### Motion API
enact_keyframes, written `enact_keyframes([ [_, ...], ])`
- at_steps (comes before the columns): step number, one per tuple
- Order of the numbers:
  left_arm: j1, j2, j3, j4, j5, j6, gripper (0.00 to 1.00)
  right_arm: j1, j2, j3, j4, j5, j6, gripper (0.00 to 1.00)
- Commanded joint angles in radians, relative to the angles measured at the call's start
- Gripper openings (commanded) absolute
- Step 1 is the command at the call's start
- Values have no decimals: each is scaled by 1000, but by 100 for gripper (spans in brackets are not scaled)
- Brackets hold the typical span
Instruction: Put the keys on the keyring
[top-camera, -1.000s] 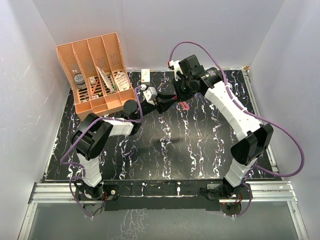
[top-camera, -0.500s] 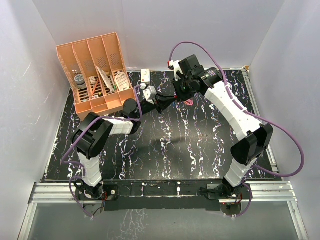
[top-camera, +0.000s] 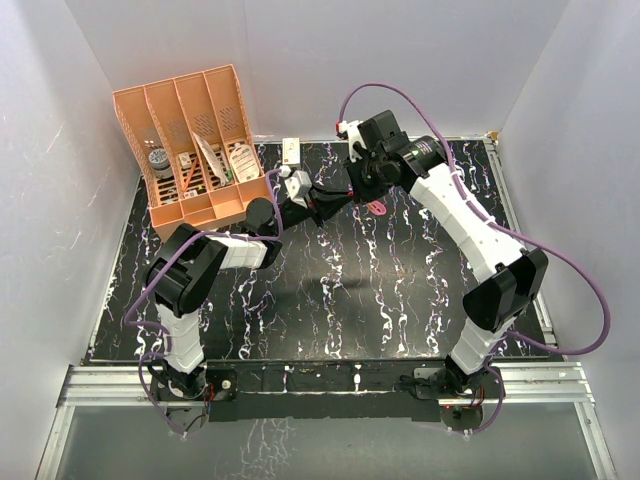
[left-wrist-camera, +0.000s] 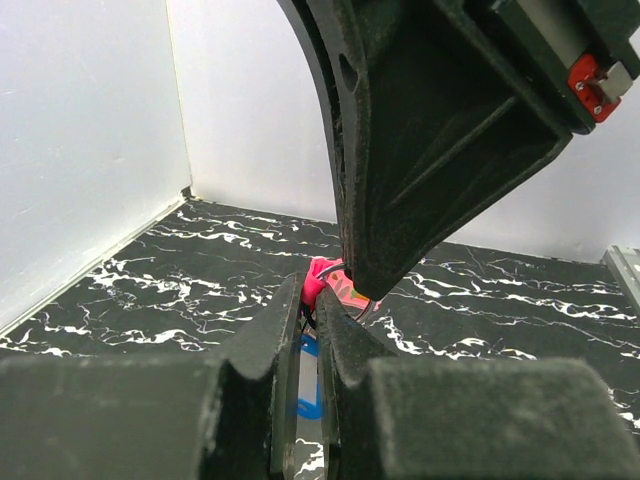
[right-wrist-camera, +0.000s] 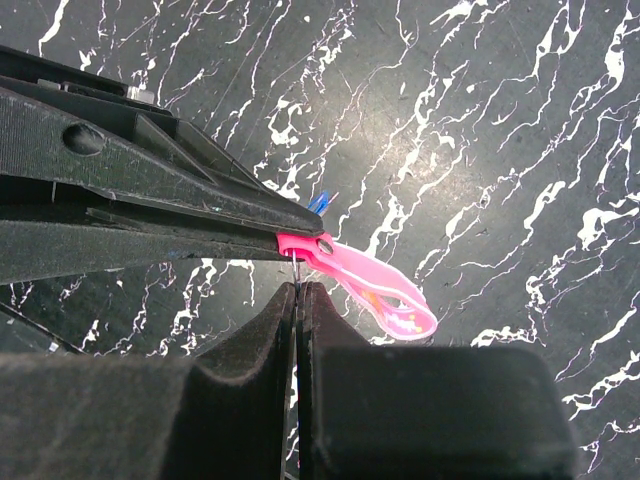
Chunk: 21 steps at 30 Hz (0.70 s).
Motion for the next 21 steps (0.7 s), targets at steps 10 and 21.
enact_keyframes([
  [10, 16, 1, -9, 137, -40, -141, 0, 3, -147, -27, 192, 71, 39, 42],
  [21, 39, -52, -62, 158, -256, -377, 0, 2, -393, -418, 661, 93, 89, 46],
])
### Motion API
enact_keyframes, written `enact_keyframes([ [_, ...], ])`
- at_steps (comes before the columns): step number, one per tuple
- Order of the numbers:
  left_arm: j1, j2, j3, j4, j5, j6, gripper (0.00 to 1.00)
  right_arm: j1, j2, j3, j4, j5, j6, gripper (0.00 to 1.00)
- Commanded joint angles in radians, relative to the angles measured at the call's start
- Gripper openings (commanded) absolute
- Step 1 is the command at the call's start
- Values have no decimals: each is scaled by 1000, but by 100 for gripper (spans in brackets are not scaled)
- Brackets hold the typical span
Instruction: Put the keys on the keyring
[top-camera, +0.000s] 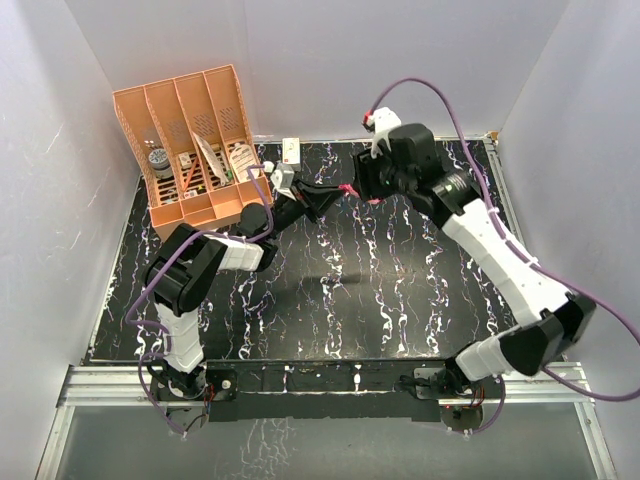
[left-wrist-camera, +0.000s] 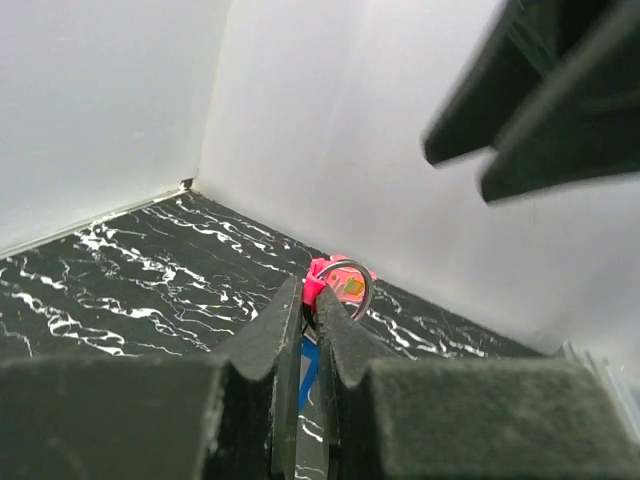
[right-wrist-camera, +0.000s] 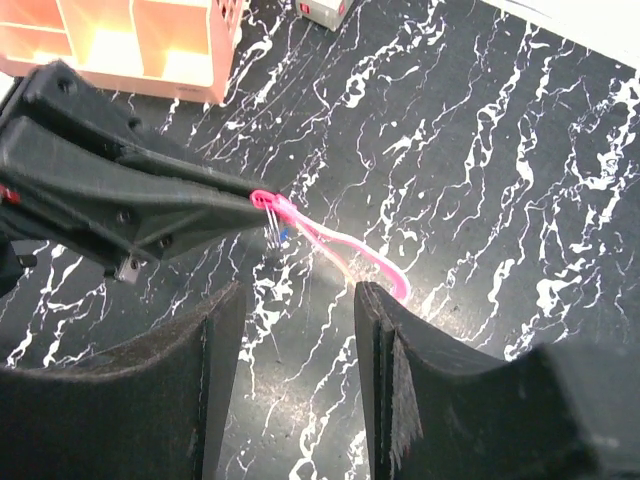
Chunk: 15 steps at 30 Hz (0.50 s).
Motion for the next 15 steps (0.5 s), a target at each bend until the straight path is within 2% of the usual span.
enact_keyframes([
  [1, 12, -66, -21, 66, -162, -166, 0, 1, -155, -212, 359, 7, 51, 45],
  [6, 12, -92, -37, 37, -290, -344, 0, 1, -228, -363, 540, -28, 62, 44],
  [15, 12, -11, -41, 196, -337, -669, 0, 1, -214, -446, 707, -74, 98, 41],
])
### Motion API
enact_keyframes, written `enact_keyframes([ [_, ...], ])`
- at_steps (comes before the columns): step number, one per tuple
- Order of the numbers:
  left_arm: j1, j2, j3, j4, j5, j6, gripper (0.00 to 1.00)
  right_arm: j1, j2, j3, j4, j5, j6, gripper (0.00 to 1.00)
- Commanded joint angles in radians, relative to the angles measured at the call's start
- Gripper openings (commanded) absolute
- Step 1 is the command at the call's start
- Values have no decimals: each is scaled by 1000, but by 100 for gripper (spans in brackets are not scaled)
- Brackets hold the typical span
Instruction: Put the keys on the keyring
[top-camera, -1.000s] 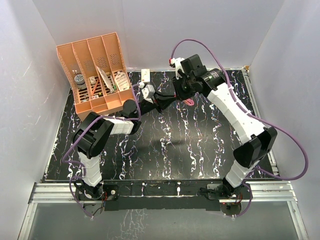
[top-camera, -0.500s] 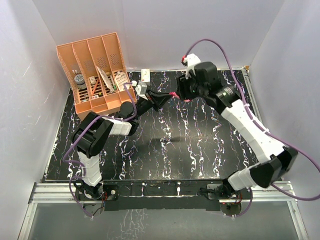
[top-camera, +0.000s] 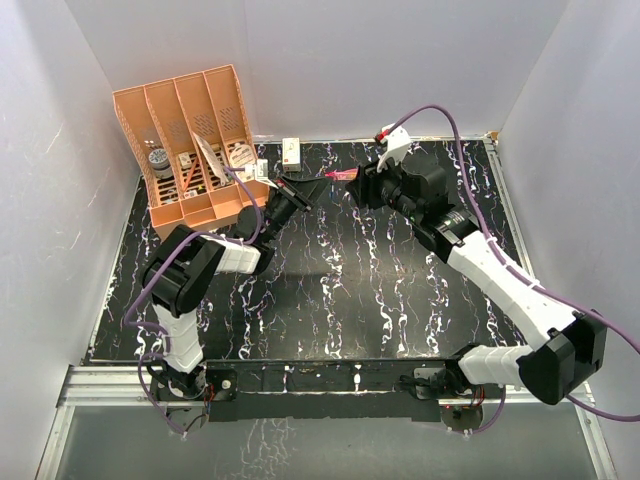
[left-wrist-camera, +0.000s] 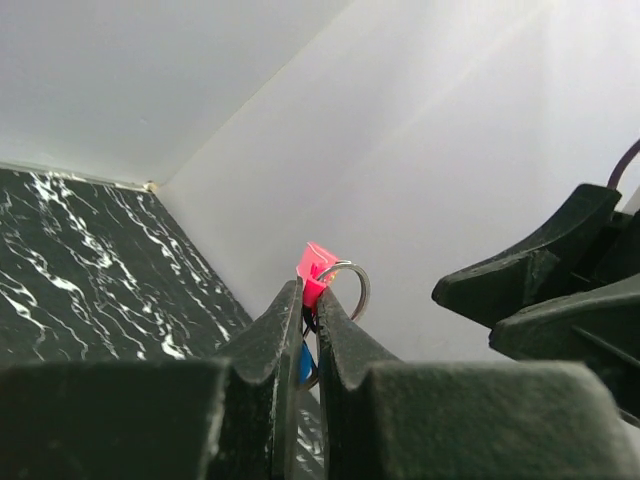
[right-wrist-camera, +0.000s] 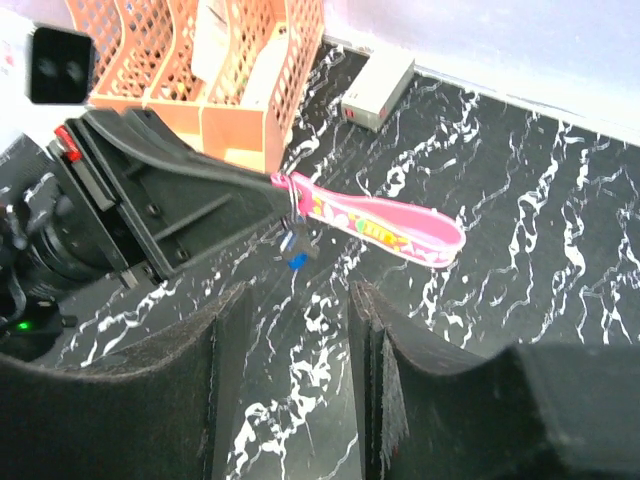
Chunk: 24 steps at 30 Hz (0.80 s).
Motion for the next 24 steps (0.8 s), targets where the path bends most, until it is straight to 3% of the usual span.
enact_keyframes([
  [1, 5, 12, 5, 192, -47, -204, 0, 1, -1, 6, 182, -32, 26, 40],
  [12, 5, -4, -20, 183, -103, -338, 0, -7, 116, 103, 147, -59, 114, 36],
  [24, 0, -92, -81, 110, -213, -410, 0, -16, 149, 100, 193, -52, 193, 35],
])
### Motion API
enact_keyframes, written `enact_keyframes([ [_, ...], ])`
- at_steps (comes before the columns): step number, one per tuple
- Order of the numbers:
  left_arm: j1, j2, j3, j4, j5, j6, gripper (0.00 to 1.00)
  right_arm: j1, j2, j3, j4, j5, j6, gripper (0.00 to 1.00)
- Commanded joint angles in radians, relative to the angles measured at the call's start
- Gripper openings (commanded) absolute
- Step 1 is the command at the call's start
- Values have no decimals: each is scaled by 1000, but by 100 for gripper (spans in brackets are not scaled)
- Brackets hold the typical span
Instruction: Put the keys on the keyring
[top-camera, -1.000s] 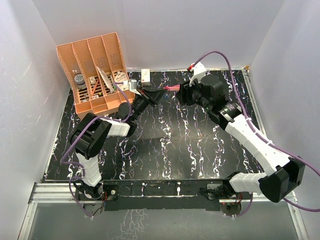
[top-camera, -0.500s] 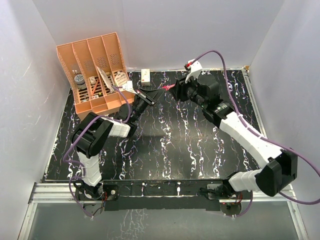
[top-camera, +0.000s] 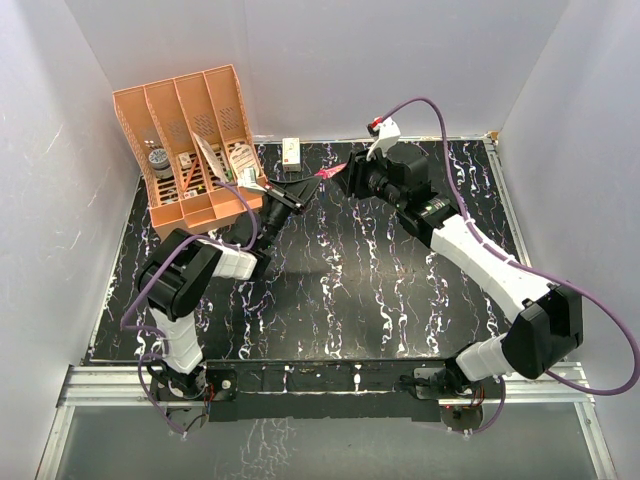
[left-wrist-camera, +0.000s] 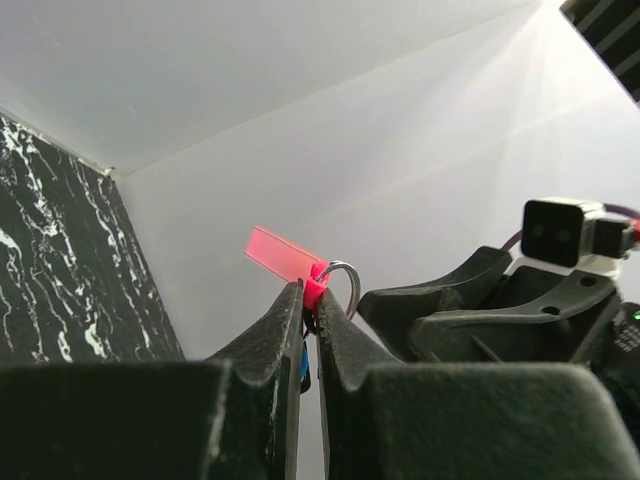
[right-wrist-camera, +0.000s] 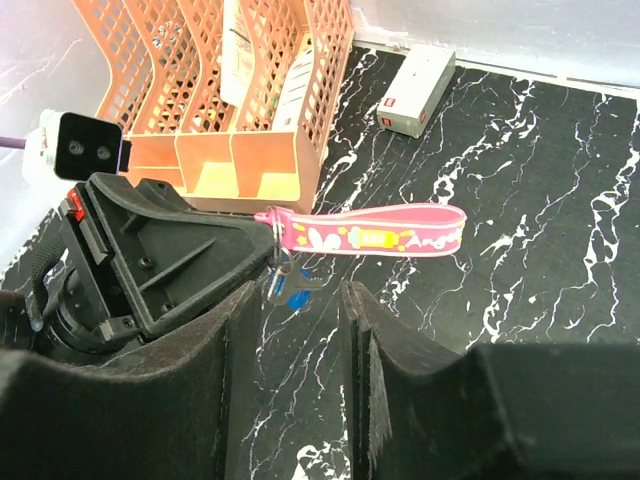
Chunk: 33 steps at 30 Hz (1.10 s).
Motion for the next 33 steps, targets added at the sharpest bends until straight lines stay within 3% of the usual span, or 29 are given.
enact_keyframes([
  [1, 0, -75, -12, 121, -67, -72, 0, -7, 3, 43, 89, -1, 44, 34],
  [33, -43, -25, 21, 150, -100, -126, 0, -13, 58, 19, 202, -59, 127, 29],
])
